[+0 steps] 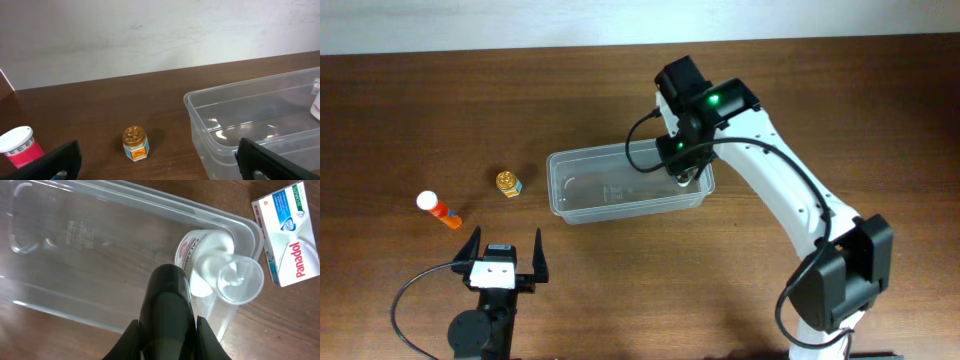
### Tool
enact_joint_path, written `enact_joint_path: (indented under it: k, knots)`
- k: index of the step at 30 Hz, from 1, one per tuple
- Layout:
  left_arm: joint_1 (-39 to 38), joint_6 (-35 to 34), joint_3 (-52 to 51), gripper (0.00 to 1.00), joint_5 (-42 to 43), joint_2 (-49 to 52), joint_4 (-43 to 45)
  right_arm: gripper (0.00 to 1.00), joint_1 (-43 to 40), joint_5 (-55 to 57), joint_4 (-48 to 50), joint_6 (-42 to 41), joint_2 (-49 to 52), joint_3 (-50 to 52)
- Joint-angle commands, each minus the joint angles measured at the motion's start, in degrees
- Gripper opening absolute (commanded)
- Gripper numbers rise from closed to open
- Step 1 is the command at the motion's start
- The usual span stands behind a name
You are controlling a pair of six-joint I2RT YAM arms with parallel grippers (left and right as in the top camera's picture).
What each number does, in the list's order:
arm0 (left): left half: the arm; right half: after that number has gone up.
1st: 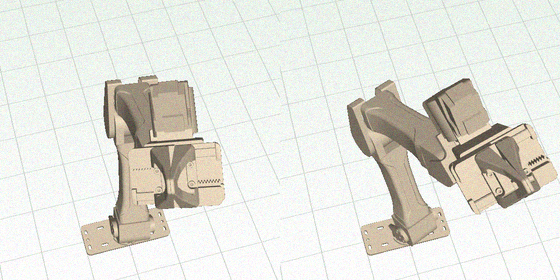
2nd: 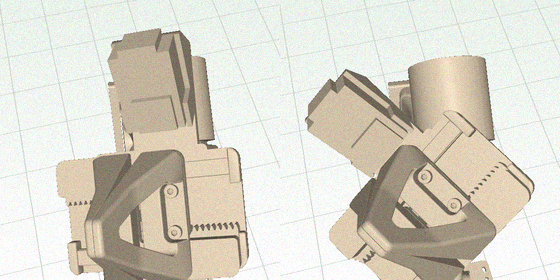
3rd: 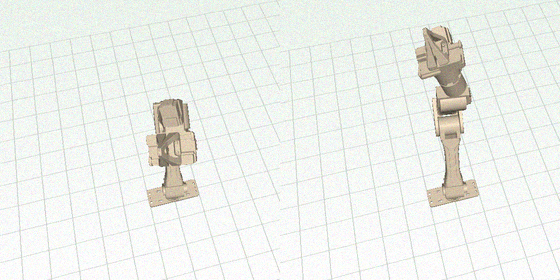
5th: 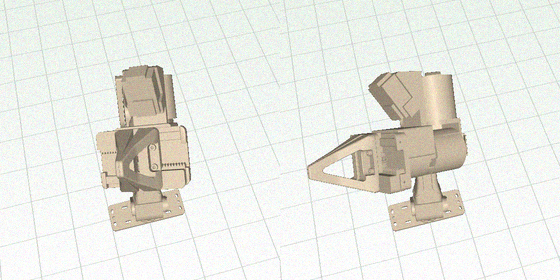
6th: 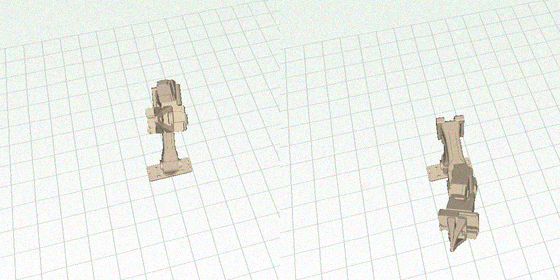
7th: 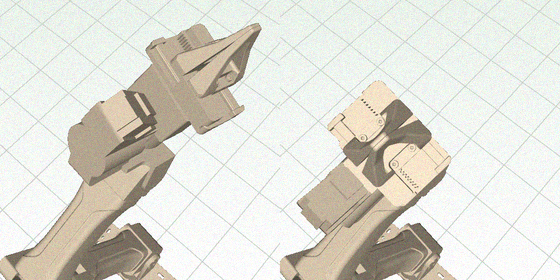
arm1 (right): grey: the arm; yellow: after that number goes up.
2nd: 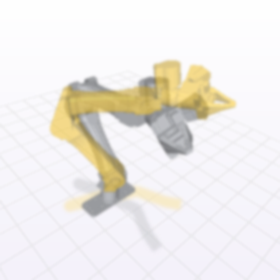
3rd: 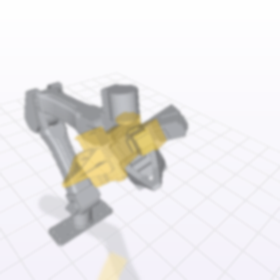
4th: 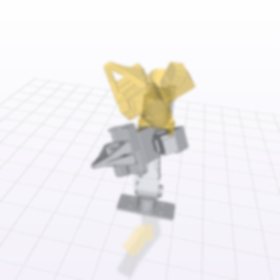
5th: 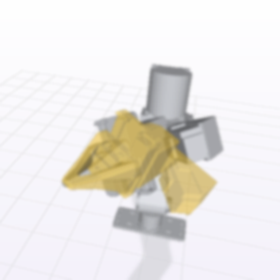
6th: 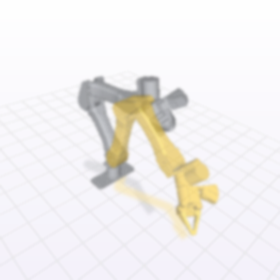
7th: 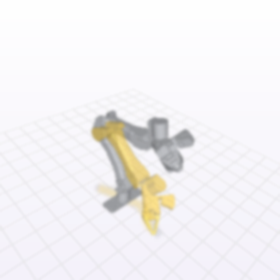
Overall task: Pack container
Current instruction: 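Carry the brown bottle over the container beside the spray bottle, then lower the brown bottle into the container and release it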
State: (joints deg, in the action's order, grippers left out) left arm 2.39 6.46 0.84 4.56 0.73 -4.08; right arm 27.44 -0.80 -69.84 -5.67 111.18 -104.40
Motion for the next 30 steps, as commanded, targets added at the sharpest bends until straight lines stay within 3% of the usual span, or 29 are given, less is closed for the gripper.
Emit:
enact_joint_path:
  k: [1, 30]
  knots:
    - [0.39, 0.52, -0.33, 0.99, 0.59, -0.39, -0.07, 0.18, 1.05, 3.17, 0.66, 0.74, 1.18, 0.20]
    - [0.39, 0.52, -0.33, 0.99, 0.59, -0.39, -0.07, 0.18, 1.05, 2.97, 4.50, -8.83, 3.58, 6.95]
